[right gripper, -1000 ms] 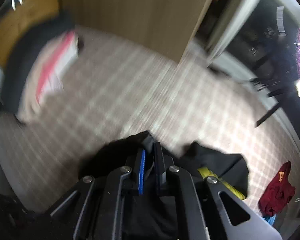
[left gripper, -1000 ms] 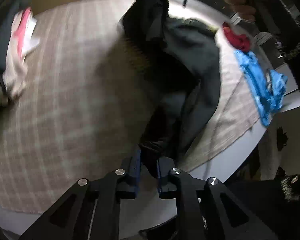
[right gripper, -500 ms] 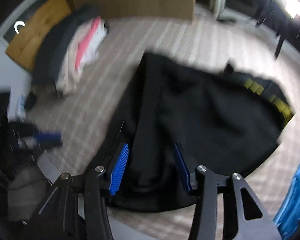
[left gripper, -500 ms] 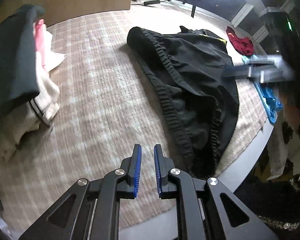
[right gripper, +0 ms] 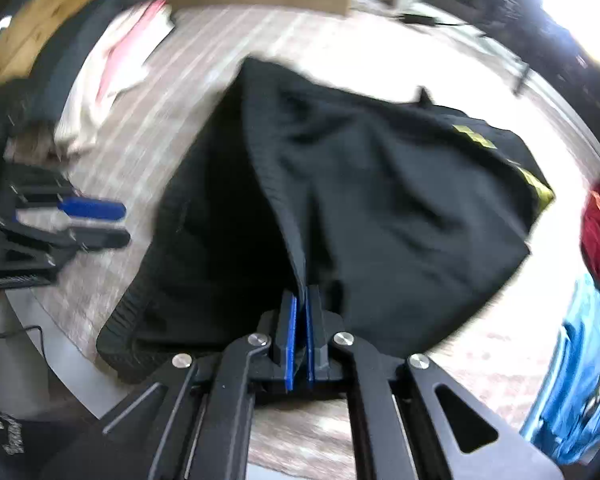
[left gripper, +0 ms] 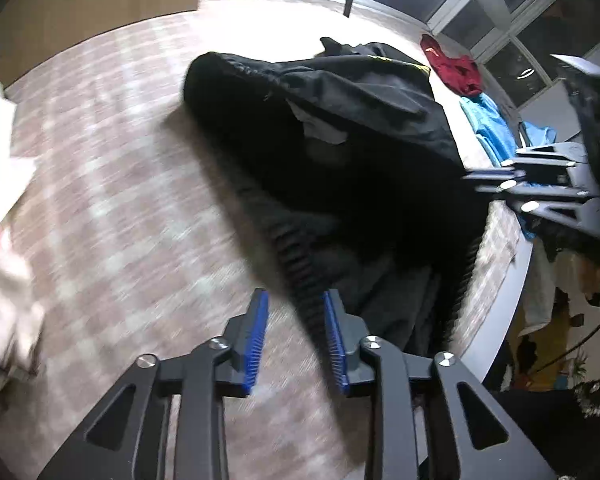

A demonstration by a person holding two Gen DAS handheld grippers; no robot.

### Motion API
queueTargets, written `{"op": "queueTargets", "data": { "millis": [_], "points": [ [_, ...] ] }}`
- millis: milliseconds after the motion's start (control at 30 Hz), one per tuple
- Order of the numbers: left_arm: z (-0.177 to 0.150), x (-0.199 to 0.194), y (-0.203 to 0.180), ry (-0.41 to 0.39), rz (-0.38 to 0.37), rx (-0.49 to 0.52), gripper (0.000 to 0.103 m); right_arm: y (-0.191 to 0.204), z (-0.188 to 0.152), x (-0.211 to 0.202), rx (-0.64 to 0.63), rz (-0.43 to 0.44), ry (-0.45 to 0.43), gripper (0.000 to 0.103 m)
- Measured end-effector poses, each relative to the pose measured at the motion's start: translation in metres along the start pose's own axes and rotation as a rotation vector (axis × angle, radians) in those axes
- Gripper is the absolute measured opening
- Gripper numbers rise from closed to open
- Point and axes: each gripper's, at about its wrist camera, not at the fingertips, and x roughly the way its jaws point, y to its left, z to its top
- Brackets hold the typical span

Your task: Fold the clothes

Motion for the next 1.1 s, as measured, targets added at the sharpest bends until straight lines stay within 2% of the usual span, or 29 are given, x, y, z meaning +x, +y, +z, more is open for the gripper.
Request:
{"op": "queueTargets", "data": {
  "millis": [100,200,267,333,367,433,467,567,700,800,967,1033,1100],
  "points": [
    [0.011,0.012,-0.004,0.002,0.054,-0.001,0.038,-0.019,-0.001,-0.008,0.024,-0.011,-0.017,0.004],
    [0.016,0.022,-0.004,0.01,0.062,-0.019,0.041,-0.027,-0.001,-0.006,0.031,0.004,-0.02,0.004],
    [0.019,0.025,-0.007,0.001,0.084,-0.011,0.053,-0.03,-0.003,-0.005,0.022,0.013,-0.022,0.004],
    [0.022,0.026,-0.009,-0.002,0.091,-0.027,0.053,-0.032,-0.005,-0.004,0.016,0.023,-0.024,0.004],
    [0.023,0.026,-0.009,-0.009,0.085,-0.039,0.05,-0.033,-0.004,-0.002,0.016,0.028,-0.026,0.004],
    [0.025,0.026,-0.012,-0.034,0.065,-0.051,0.022,-0.041,-0.002,-0.003,0.019,0.031,-0.036,0.004],
    [0.027,0.024,-0.014,-0.042,0.074,-0.046,0.005,-0.045,-0.003,-0.006,0.024,0.028,-0.045,0.004],
    [0.034,0.009,-0.022,-0.071,0.11,-0.017,0.003,-0.067,-0.003,-0.026,0.052,0.004,-0.099,0.004],
    [0.068,-0.065,-0.035,-0.181,0.246,0.051,0.003,-0.127,0.01,-0.094,0.138,-0.099,-0.239,0.004],
    [0.111,-0.162,-0.058,-0.343,0.358,0.113,0.003,-0.168,0.034,-0.174,0.194,-0.137,-0.395,0.004],
    [0.158,-0.304,-0.136,-0.567,0.564,0.248,0.003,-0.167,0.058,-0.303,0.152,-0.251,-0.644,0.003],
    [0.161,-0.343,-0.169,-0.635,0.631,0.293,0.003,-0.164,0.067,-0.354,0.129,-0.3,-0.743,0.003],
    [0.151,-0.368,-0.19,-0.665,0.668,0.34,0.003,-0.156,0.068,-0.387,0.096,-0.356,-0.796,0.004]
  ]
}}
